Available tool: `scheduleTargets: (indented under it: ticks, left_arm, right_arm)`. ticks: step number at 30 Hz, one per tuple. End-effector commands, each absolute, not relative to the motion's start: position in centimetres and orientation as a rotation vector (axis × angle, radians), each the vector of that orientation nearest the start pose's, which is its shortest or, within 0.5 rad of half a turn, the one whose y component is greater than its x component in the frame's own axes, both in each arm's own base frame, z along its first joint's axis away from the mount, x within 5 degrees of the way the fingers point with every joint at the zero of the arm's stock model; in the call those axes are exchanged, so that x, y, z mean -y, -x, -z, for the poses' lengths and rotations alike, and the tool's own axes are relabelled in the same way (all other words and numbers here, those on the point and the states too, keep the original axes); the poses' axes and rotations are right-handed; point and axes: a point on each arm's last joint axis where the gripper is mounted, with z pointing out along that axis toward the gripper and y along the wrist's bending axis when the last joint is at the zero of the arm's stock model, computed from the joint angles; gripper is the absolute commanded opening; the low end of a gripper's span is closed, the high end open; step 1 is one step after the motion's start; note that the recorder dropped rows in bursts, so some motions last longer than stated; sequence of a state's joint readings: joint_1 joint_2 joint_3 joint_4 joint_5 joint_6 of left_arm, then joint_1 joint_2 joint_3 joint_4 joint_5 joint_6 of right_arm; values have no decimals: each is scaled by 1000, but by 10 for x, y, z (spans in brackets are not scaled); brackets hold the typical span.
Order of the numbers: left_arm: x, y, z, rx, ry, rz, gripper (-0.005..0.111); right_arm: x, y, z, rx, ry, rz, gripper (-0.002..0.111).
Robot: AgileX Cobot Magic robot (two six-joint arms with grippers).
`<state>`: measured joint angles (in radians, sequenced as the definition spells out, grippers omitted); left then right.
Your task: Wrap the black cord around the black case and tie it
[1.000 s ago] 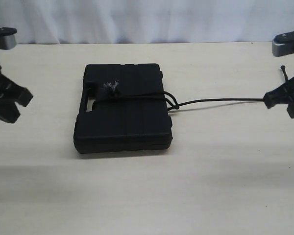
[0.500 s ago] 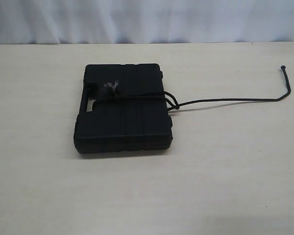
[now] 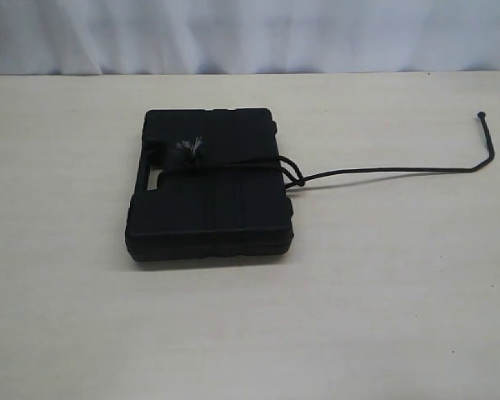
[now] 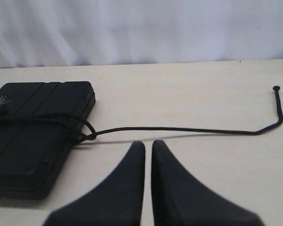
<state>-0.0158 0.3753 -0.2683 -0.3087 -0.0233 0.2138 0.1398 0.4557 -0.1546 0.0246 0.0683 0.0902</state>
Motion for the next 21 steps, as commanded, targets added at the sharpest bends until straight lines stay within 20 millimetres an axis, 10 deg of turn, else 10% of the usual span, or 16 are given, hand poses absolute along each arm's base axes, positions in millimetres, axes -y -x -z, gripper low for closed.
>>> scheduleTargets:
  ticks: [1,11,17,21]
  left_arm:
    - [1,-94,-278,-1570,78,90,0]
    - [9,-83,-263,-1547,-5,174,0]
    - [8,-56,-213,-1486,-26,198,0]
    - [13,-53,-185,-1784,-186,132,0]
  right_arm:
    - [-14,-97,-216,-1873,-11,-210,4]
    - [-17,-82,-194,-1858,42,-251,4]
    - [-14,-57,-179,-1896,49,-269,4]
    - [-11,-54,-189,-1753,36,-243,4]
